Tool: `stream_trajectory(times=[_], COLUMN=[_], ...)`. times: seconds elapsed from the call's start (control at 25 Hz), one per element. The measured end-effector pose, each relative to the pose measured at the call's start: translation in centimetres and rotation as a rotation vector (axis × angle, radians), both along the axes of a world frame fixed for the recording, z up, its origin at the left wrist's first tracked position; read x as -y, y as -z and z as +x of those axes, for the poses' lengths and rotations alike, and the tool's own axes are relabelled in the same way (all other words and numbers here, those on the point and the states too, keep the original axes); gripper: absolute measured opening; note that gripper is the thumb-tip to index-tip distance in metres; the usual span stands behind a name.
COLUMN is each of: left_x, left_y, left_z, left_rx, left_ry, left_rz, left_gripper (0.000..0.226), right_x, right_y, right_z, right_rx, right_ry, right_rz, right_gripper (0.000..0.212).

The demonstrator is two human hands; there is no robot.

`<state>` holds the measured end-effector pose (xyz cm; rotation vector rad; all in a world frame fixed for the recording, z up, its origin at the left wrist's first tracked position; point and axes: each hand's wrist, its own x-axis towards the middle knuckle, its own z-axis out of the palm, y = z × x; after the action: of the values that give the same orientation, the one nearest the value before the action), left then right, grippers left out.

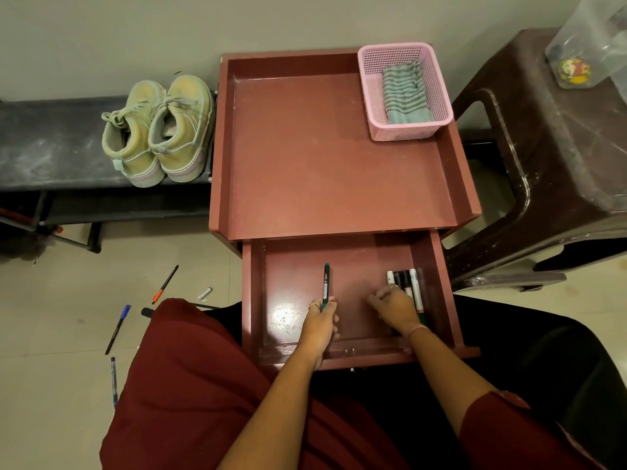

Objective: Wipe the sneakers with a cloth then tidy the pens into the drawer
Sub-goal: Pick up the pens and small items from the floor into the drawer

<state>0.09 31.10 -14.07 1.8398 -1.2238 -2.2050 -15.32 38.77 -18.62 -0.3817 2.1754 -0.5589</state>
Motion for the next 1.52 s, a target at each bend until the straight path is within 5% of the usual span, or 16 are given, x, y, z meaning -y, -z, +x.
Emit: stream_trajectory(times=[0.12,0.24,0.4,0.64,0.88,1.52], left_x=[-0.2,-0.5,-0.6,-0.4,-0.4,-0.2], left_y=[-0.1,0.4,0.8,1.2,1.7,-0.2], left_z=[-0.1,0.0,0.2,0.4,0.2,1.3], left_rx=[-0.010,-0.004,-0.030,0.090,0.094,0.056], left_ry=[0.133,0.286,0.359,0.076,0.052,0.001], left_rz=[-0.059,-0.117,-0.138,-0.076,-0.022,-0.034], left_gripper=[0.015,0.026,0.039,0.038,0.032,0.027], right_x=[1.6,2.6,2.9,1.4,0.2,-0.7], right_y=[-2.2,-2.7,-1.6,0.8,2.2,-1.3], right_z=[2.0,3.1,3.3,0.4,0.4,-1.1], right_rx=[0.503,0.611,0.544,-0.211,-0.432,-0.165], right_ry=[0.130,0.121,0.229,-0.155,-0.232,-0.081], right_rz=[-0.164,-0.232,-0.256,0.197,0.280,0.284], right_gripper=[0.031,0.019,0.007,0.024,0.040,0.023])
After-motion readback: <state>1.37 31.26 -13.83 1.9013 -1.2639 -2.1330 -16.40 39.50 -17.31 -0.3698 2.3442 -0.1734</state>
